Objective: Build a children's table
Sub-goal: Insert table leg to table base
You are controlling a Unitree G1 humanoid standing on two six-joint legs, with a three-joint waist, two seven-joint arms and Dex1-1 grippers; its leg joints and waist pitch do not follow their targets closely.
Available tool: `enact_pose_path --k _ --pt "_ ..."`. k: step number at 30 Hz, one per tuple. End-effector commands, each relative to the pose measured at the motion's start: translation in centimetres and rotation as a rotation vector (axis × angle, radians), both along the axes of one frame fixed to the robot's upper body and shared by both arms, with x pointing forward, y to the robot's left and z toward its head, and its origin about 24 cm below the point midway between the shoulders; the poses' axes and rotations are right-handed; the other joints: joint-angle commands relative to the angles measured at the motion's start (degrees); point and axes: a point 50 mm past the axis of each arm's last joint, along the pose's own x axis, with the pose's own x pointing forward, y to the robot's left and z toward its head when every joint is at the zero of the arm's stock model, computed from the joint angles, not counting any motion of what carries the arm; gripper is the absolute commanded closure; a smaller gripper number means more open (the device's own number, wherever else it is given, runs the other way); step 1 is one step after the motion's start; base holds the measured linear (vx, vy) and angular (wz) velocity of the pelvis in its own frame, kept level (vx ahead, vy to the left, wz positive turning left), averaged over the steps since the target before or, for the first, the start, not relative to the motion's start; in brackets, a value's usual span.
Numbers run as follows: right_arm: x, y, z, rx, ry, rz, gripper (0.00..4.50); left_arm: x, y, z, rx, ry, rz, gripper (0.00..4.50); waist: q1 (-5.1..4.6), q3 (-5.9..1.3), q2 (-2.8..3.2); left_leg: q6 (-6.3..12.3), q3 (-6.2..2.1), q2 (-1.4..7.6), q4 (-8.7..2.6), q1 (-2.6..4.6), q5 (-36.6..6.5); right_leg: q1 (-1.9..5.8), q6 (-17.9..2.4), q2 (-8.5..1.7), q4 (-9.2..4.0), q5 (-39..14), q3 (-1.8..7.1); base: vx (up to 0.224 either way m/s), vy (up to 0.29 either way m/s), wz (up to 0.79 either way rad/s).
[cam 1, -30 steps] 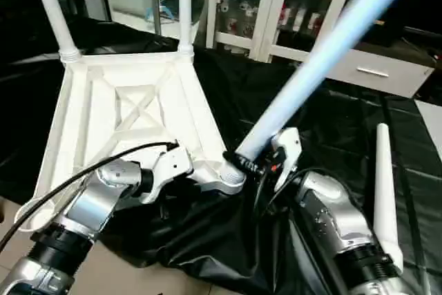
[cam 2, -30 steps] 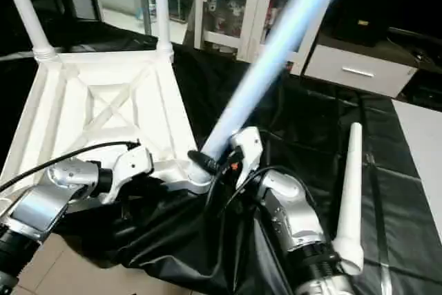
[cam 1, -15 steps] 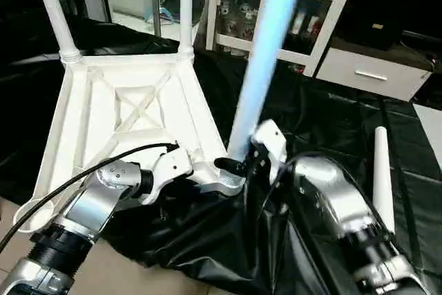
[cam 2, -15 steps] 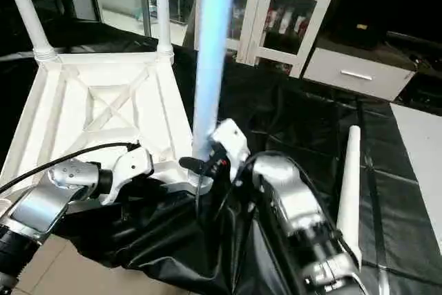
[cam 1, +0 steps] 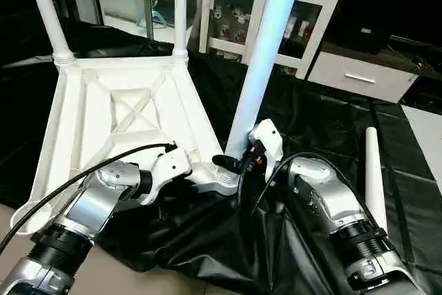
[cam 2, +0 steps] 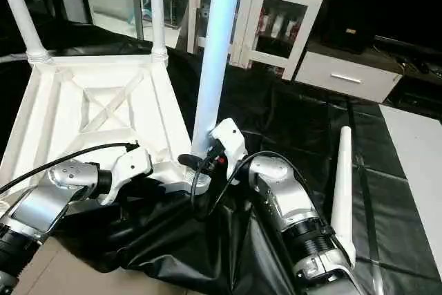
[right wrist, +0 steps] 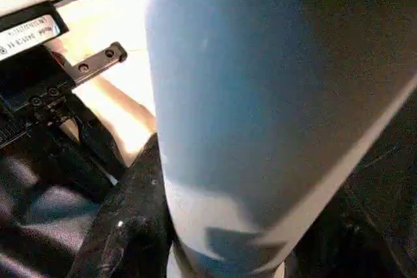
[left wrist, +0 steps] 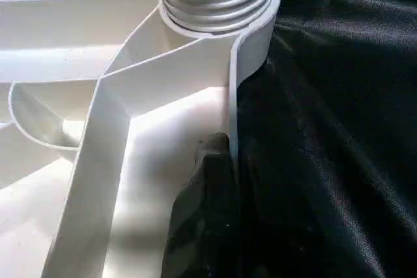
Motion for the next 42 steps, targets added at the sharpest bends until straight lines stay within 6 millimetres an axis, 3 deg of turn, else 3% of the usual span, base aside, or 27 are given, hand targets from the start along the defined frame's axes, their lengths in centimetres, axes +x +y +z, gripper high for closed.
enact_pose_path --k 1,4,5,6,7,8,9,10,11,12,13,14,15,17,18,19,20,21,22,23,24,26,28,38,39,40,42 --pt "-3.1 -2.3 -7.4 -0.207 0.297 -0.059 2.64 1.6 0.4 1.9 -0.067 -0.096 0.079 4.50 -0.31 -0.37 0.44 -1.25 -3.13 4.44 -5.00 0.85 -32.27 -1.02 -1.25 -6.10 -6.46 -45.95 2.78 0.000 0.000 0.00" --pt "-1.7 -2.6 -7.4 -0.223 0.243 -0.242 2.64 2.3 0.2 1.2 -0.094 -0.079 0.173 4.50 -0.76 -0.10 0.37 -1.34 -3.26 4.19 -4.56 1.33 -33.57 -1.31 -0.16 -6.05 -7.47 -49.68 1.81 0.000 0.000 0.00" --pt "-1.2 -2.6 -7.5 -0.225 0.228 -0.333 2.64 2.4 -0.3 0.5 -0.096 -0.074 0.213 4.50 -1.30 0.01 0.55 -1.84 -3.51 4.05 -4.40 1.59 -34.99 -1.21 0.37 -5.78 -8.20 -50.57 0.52 0.000 0.000 0.00" --pt "-0.9 -2.6 -7.6 -0.226 0.221 -0.390 2.64 2.5 -0.6 0.1 -0.095 -0.071 0.236 4.50 -1.98 0.17 1.39 -2.38 -3.85 4.34 -4.67 2.10 -38.42 -0.60 0.71 -5.06 -8.92 -48.80 -1.81 0.000 0.000 0.00" --pt "-0.7 -2.6 -7.6 -0.226 0.219 -0.440 2.64 2.6 -1.1 -0.3 -0.105 -0.065 0.264 4.50 -2.53 0.17 1.53 -2.50 -4.17 4.83 -5.50 1.48 -40.69 0.59 1.00 -4.73 -8.55 -46.31 -3.06 -0.063 0.032 -0.04" --pt "-0.6 -2.5 -7.7 -0.225 0.219 -0.471 2.64 2.6 -1.4 -0.5 -0.112 -0.061 0.281 4.50 -2.23 0.43 3.11 -3.52 -4.20 5.86 -7.77 0.36 -45.77 2.22 -0.16 -3.44 -6.16 -40.25 -3.93 -0.108 0.046 0.06" --pt "-0.4 -2.4 -7.8 -0.228 0.217 -0.524 2.64 2.7 -2.0 -0.9 -0.127 -0.051 0.315 4.50 1.98 0.66 3.22 -3.54 0.44 5.81 -13.76 -6.27 -53.89 5.28 -2.94 0.18 8.17 -11.82 -2.84 -0.108 0.046 0.06" --pt "-0.2 -2.3 -7.9 -0.236 0.212 -0.566 2.64 2.8 -2.7 -1.2 -0.140 -0.045 0.348 4.50 2.47 0.25 2.17 -2.22 1.23 5.82 -14.04 -5.28 -50.76 5.18 -2.54 -0.21 9.64 -15.05 -0.69 -0.085 -0.029 0.22" --pt "0.1 -2.0 -7.9 -0.235 0.216 -0.632 2.64 3.1 -3.8 -1.6 -0.164 -0.033 0.399 4.50 2.12 -0.18 -2.79 -3.89 0.65 3.90 -2.55 2.74 -31.29 -3.04 0.89 -6.87 -2.25 -49.25 4.09 0.027 -0.123 0.15" --pt "0.2 -1.9 -7.9 -0.235 0.217 -0.647 2.64 3.2 -4.1 -1.7 -0.169 -0.030 0.411 4.50 1.21 -1.63 -3.62 -0.41 -0.95 1.43 3.54 2.36 -14.61 -3.01 1.13 -8.10 -5.29 -53.66 5.01 0.027 -0.123 0.15" --pt "0.5 -1.5 -7.8 -0.230 0.222 -0.707 2.64 3.6 -5.3 -1.9 -0.183 -0.024 0.461 4.50 2.78 -0.66 -2.06 1.93 -2.80 1.40 3.49 -2.85 -0.84 1.53 0.16 -10.79 -6.19 -54.56 6.98 0.041 -0.069 -0.17" --pt "0.7 -1.4 -7.8 -0.227 0.222 -0.725 2.64 3.8 -5.6 -1.9 -0.187 -0.029 0.475 4.50 2.45 0.56 -1.32 0.45 -3.04 2.46 3.24 -2.62 0.16 0.42 -1.08 -11.26 -6.20 -54.92 5.28 -0.019 0.037 -0.25" --pt "1.3 -0.7 -7.4 -0.209 0.228 -0.805 2.64 4.5 -7.3 -1.6 -0.209 -0.053 0.539 4.50 2.01 0.04 0.46 -3.82 -3.62 4.35 -2.55 -0.77 -16.22 0.01 -3.38 -6.00 -3.41 -45.45 2.45 -0.019 0.037 -0.25" --pt "1.6 -0.4 -7.2 -0.203 0.235 -0.852 2.64 4.9 -8.3 -1.2 -0.232 -0.072 0.578 4.50 1.50 -0.60 0.73 -5.25 -3.95 5.35 -3.97 0.23 -27.52 -0.35 -4.15 -4.84 -1.98 -35.86 2.90 -0.017 0.027 0.01" --pt "2.0 0.1 -6.8 -0.170 0.265 -0.925 2.64 5.3 -10.4 -0.4 -0.293 -0.072 0.599 4.50 1.52 -0.88 0.59 -4.87 -3.81 5.18 -4.73 0.18 -30.87 0.29 -5.11 -5.10 -2.08 -30.96 3.04 0.000 0.000 0.00" --pt "2.1 0.1 -6.8 -0.167 0.271 -0.935 2.64 5.4 -10.7 -0.2 -0.303 -0.071 0.602 4.50 1.60 -1.03 0.50 -4.43 -3.50 5.09 -4.94 0.09 -29.55 0.54 -5.42 -5.50 -2.17 -28.98 3.20 -0.025 0.055 0.06" --pt "2.1 0.3 -6.8 -0.159 0.288 -0.962 2.64 5.5 -11.5 0.2 -0.331 -0.068 0.607 4.50 1.93 -1.41 0.46 -3.12 -3.09 5.03 -5.19 -0.34 -24.51 1.35 -5.70 -5.84 -2.35 -24.16 3.18 -0.015 0.063 0.00" --pt "2.2 0.5 -6.7 -0.147 0.301 -0.979 2.64 5.5 -12.3 0.6 -0.346 -0.073 0.594 4.50 2.17 -1.92 0.14 -1.28 -2.54 5.39 -5.43 -1.12 -14.91 2.45 -5.54 -5.72 -1.85 -14.22 2.92 -0.015 0.063 0.00" --pt "2.2 0.5 -6.7 -0.147 0.301 -0.979 2.64 5.5 -12.3 0.6 -0.346 -0.073 0.594 4.50 2.22 -1.99 0.16 -0.87 -2.47 5.49 -5.51 -1.31 -12.83 2.57 -5.51 -5.52 -1.56 -11.89 2.82 0.004 0.071 -0.06" --pt "2.3 0.7 -6.7 -0.134 0.313 -0.991 2.64 5.5 -12.8 0.9 -0.341 -0.083 0.581 4.50 2.10 -1.47 0.24 -1.36 -2.07 5.52 -6.00 -0.96 -17.56 1.61 -5.19 -5.18 -2.19 -15.34 2.90 -0.002 0.065 -0.04" --pt "2.3 0.8 -6.6 -0.133 0.314 -0.992 2.64 5.5 -12.9 0.9 -0.335 -0.081 0.573 4.50 1.89 -1.22 -0.02 -2.99 -1.92 5.16 -5.76 -0.35 -26.17 0.45 -4.28 -5.37 -3.01 -22.92 3.33 -0.002 0.065 -0.04" --pt "2.3 0.9 -6.6 -0.127 0.319 -0.994 2.64 5.4 -13.1 0.8 -0.325 -0.075 0.558 4.50 1.95 -1.68 0.17 -4.31 -2.28 5.13 -5.84 -0.27 -29.47 0.34 -3.18 -5.77 -3.47 -25.51 3.46 0.000 0.000 0.00" --pt "2.4 1.0 -6.6 -0.127 0.323 -1.000 2.64 5.2 -13.2 0.6 -0.311 -0.067 0.550 4.50 1.88 -1.60 -0.06 -4.51 -2.31 5.09 -6.07 -0.78 -28.81 0.44 -2.53 -5.70 -3.55 -23.82 3.43 0.000 0.000 0.00" --pt "2.7 1.3 -6.3 -0.091 0.322 -0.961 2.64 5.0 -13.1 0.0 -0.283 -0.052 0.545 4.50 1.98 -1.27 -0.40 -4.07 -2.39 5.11 -5.94 -0.59 -31.88 -0.39 -1.42 -6.13 -4.43 -30.37 3.73 0.000 0.000 0.00" --pt "3.0 1.7 -5.8 -0.028 0.311 -0.916 2.64 5.1 -13.0 0.0 -0.277 -0.053 0.539 4.50 2.03 -1.31 0.54 -4.32 -2.53 5.12 -6.04 -0.53 -32.19 -0.42 -1.55 -6.07 -4.33 -29.85 3.77 0.000 0.000 0.00" --pt "3.1 1.7 -5.5 -0.014 0.296 -0.906 2.29 5.2 -13.0 0.1 -0.277 -0.058 0.534 4.50 1.88 -1.38 0.00 -4.19 -2.45 5.18 -6.04 -0.75 -31.50 -0.18 -1.66 -5.98 -4.31 -28.50 3.66 0.000 0.000 0.00" --pt "3.5 1.7 -5.0 0.032 0.283 -0.893 2.08 5.2 -12.9 0.3 -0.276 -0.068 0.515 4.50 1.93 -1.52 0.20 -4.17 -2.33 5.25 -6.10 -0.76 -30.30 -0.08 -2.12 -5.84 -4.17 -25.68 3.64 0.000 0.000 0.00"
